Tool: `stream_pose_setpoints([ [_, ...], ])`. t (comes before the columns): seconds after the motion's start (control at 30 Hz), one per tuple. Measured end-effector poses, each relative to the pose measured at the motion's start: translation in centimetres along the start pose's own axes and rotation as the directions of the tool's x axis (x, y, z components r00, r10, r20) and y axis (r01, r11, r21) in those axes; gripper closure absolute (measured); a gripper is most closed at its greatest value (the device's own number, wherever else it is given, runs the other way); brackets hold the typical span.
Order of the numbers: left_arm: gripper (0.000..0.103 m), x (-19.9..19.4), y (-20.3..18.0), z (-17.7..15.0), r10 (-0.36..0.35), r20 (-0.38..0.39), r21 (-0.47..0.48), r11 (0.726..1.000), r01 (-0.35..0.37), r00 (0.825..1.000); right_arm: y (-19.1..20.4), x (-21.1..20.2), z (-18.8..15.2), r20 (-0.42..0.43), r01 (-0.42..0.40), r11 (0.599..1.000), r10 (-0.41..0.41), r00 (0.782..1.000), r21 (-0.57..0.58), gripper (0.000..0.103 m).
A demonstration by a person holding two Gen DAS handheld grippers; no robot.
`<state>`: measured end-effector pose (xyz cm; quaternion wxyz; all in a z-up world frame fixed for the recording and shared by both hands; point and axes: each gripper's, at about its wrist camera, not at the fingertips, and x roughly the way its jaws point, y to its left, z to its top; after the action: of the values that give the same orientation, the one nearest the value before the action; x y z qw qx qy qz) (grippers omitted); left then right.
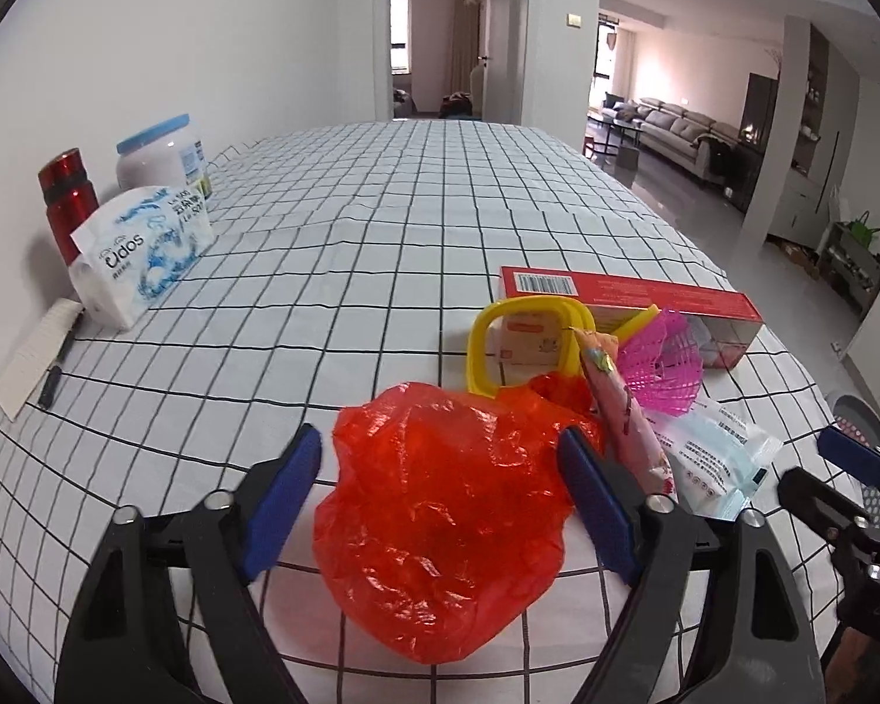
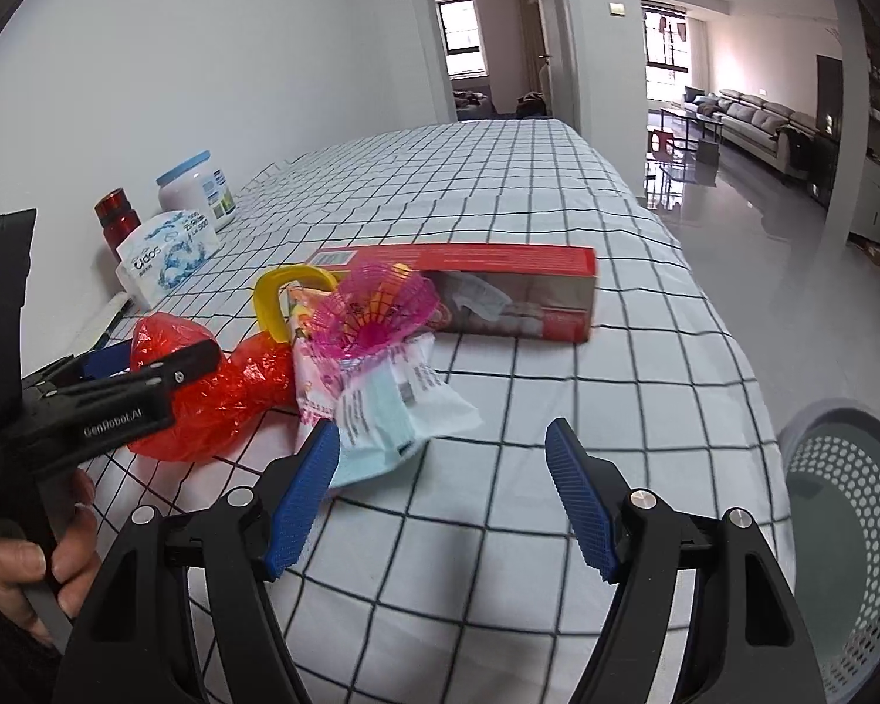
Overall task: Collect trash
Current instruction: 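Grasp the red plastic bag with the left tool, then grasp the blue-white wrapped packet with the right tool while the left tool holds the bag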
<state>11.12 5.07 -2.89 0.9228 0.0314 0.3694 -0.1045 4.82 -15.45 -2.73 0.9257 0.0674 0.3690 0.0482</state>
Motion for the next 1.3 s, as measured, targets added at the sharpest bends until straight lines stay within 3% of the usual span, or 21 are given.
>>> stream_pose_setpoints([
  [0.17, 0.045, 0.1, 0.1, -0.2, -0.029, -0.005, -0.011, 1.0, 0.029, 1.0, 0.6, 1.2, 0.5, -0.011, 0.017, 1.0, -0.017, 1.0, -0.025, 0.033],
  [0.33, 0.074, 0.0, -0.3, -0.8, -0.047, -0.02, -0.005, 0.999, 0.047, 0.999, 0.6, 2.4, 1.0, -0.035, 0.027, 0.998, -0.029, 0.999, -0.048, 0.033],
  [0.43, 0.079, -0.5, -0.7, -1.3, -0.054, -0.018, 0.001, 0.999, 0.054, 0.998, 0.9, 3.1, 1.3, -0.055, 0.025, 0.997, -0.029, 0.998, -0.073, 0.033],
  [0.97, 0.083, -2.9, -0.1, -2.2, -0.029, 0.003, -0.029, 0.999, 0.029, 1.0, 2.0, 6.5, 1.3, -0.158, 0.011, 0.988, -0.035, 0.987, -0.155, 0.033],
  [1.3, 0.084, -4.0, -0.4, -2.2, -0.036, 0.018, -0.025, 0.999, 0.036, 0.999, 1.4, 5.3, 0.6, -0.114, 0.023, 0.992, -0.037, 0.993, -0.122, 0.041],
])
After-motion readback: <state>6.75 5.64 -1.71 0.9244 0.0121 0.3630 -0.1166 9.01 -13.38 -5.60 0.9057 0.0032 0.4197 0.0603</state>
